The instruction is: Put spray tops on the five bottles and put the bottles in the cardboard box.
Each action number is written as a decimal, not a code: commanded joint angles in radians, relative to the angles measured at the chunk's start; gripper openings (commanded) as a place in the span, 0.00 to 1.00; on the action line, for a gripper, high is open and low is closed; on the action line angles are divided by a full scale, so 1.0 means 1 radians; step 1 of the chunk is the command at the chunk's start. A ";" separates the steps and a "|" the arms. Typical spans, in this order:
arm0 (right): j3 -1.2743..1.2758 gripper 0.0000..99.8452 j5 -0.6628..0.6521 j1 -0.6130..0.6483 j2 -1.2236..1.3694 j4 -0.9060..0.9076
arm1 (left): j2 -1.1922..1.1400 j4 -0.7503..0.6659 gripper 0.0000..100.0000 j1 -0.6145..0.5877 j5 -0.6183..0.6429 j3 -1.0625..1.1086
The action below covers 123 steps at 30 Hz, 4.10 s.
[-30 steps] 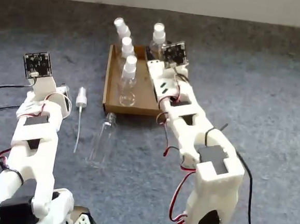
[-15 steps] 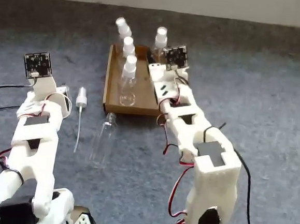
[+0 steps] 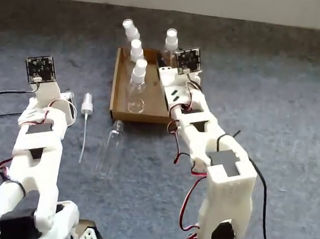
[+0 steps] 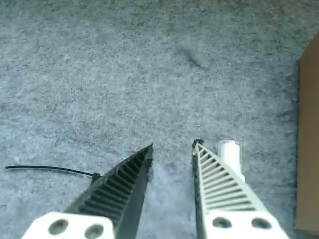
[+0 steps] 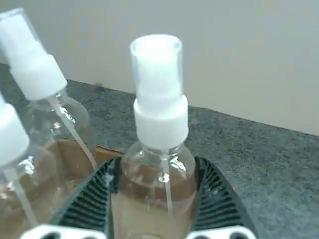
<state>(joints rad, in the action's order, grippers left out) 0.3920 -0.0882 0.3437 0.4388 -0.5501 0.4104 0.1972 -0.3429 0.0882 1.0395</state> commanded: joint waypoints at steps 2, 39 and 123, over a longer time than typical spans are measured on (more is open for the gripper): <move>-0.047 0.14 0.011 -0.013 -0.010 -0.013 | 0.004 -0.021 0.13 -0.010 0.006 -0.050; -0.058 0.28 0.011 -0.007 -0.012 0.056 | -0.004 -0.021 0.13 -0.008 0.006 -0.050; -0.059 0.28 0.608 0.613 -0.415 1.411 | -0.452 0.973 0.13 -0.481 -0.315 -1.130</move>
<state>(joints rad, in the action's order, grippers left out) 0.3414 0.5086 0.9482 0.0199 0.8876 -0.0345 1.1638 -0.8155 -0.2232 -0.0192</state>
